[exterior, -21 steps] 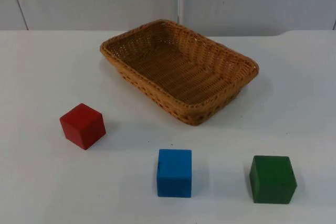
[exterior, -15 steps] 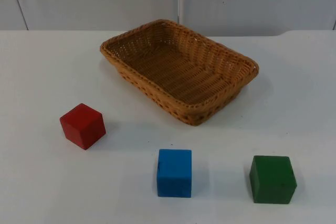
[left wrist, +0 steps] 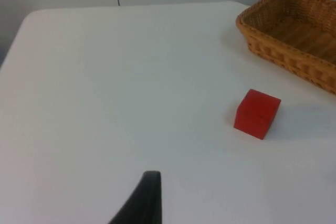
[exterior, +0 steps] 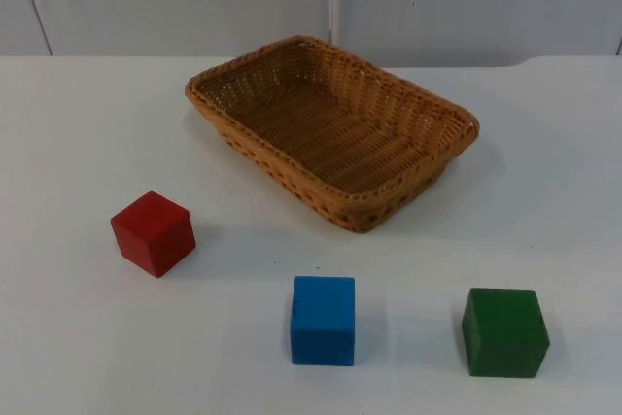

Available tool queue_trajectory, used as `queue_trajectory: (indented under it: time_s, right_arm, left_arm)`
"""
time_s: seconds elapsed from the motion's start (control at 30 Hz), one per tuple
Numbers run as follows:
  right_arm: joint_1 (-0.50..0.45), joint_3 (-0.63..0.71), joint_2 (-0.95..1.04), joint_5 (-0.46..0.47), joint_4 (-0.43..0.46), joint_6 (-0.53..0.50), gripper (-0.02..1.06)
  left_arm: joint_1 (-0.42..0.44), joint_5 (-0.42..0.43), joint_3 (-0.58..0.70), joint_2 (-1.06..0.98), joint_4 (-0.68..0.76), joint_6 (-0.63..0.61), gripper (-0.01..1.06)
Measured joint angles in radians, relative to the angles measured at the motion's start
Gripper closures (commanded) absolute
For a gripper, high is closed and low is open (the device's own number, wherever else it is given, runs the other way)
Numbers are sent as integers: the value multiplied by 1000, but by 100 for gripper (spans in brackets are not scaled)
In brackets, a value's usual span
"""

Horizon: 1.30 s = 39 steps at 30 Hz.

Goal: Pick up one cube with each hand and place exactly two cubes into the same basket, leaving the remaining cube outside.

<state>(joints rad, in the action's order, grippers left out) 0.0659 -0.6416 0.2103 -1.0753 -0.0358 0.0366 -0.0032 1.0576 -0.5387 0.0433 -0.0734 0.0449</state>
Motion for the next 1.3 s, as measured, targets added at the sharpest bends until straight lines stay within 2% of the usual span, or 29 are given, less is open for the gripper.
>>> queue_trajectory:
  time_s: [0.33, 0.83, 1.07, 1.3]
  right_arm:
    - [0, 0, 131, 22, 27, -26, -1]
    - [0, 0, 299, 70, 168, -129, -1]
    - [0, -2, 375, 95, 189, -133, -1]
    - [0, -83, 473, 98, 193, -133, -1]
  left_arm:
    - [0, -61, 0, 116, -45, 0, 0]
    - [0, -173, -1, 312, -66, 0, 0]
    - [0, -228, -3, 396, -102, 14, 0]
    - [0, -300, -3, 505, -115, 33, 0]
